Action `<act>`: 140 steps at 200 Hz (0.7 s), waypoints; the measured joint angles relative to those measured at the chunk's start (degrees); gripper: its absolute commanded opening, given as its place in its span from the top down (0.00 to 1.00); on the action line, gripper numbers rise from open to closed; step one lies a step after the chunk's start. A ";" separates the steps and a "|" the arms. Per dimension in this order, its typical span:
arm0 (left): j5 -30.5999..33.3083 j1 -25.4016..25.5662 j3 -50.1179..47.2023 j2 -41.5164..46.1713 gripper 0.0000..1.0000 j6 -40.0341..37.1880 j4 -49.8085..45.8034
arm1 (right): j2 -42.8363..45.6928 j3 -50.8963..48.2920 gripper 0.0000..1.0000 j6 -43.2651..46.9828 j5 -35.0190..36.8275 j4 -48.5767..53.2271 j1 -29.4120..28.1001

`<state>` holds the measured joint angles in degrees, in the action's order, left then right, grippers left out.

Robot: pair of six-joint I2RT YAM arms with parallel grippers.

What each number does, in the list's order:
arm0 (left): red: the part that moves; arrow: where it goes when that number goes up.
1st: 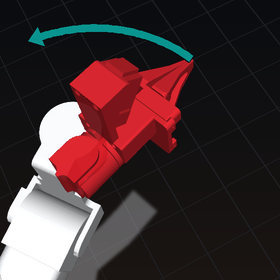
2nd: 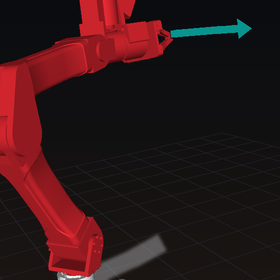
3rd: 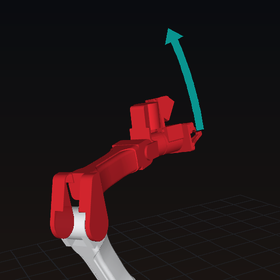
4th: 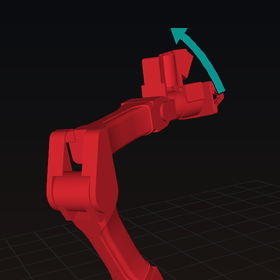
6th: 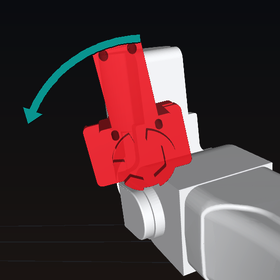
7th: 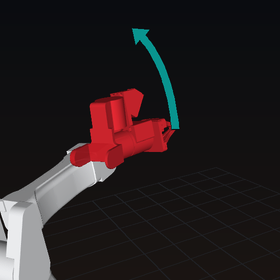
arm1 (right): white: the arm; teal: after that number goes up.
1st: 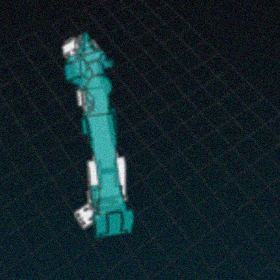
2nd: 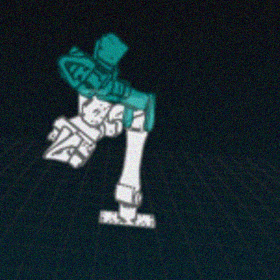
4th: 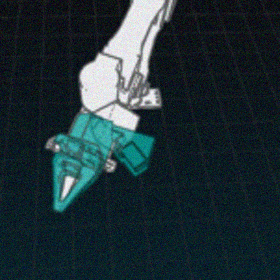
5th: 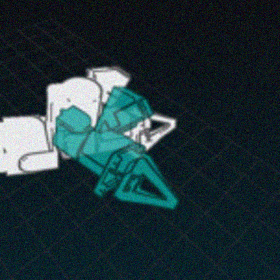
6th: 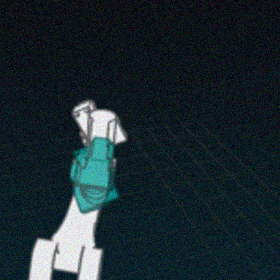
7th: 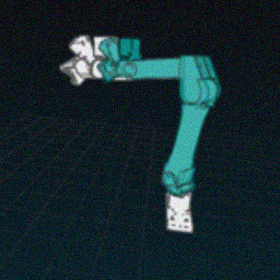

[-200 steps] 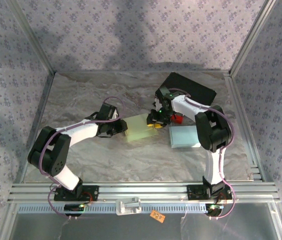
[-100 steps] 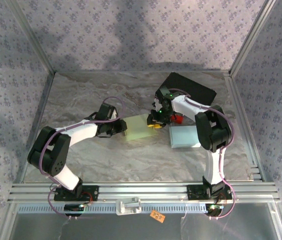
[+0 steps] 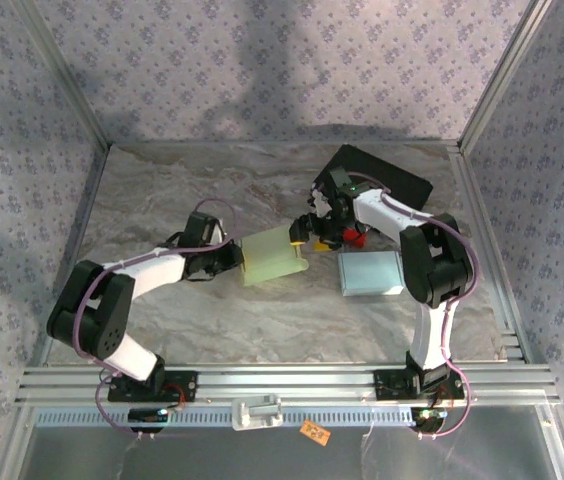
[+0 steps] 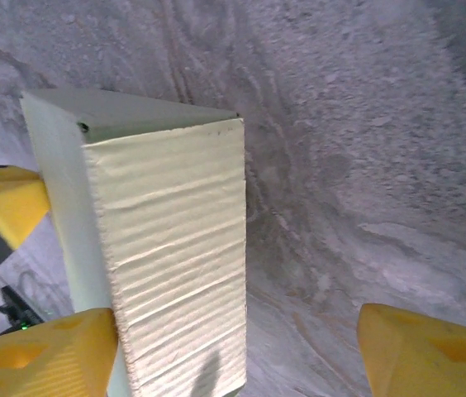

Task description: Fold the paper box

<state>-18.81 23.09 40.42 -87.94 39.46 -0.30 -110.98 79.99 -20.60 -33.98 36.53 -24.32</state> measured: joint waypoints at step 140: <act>-1.92 -2.05 -0.57 -0.26 0.78 -0.70 0.24 | -0.02 -4.26 0.33 -9.86 -11.96 -15.61 -2.75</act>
<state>-20.73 21.04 39.86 -88.20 38.76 -0.05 -111.00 75.72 -30.46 -45.93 20.93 -27.07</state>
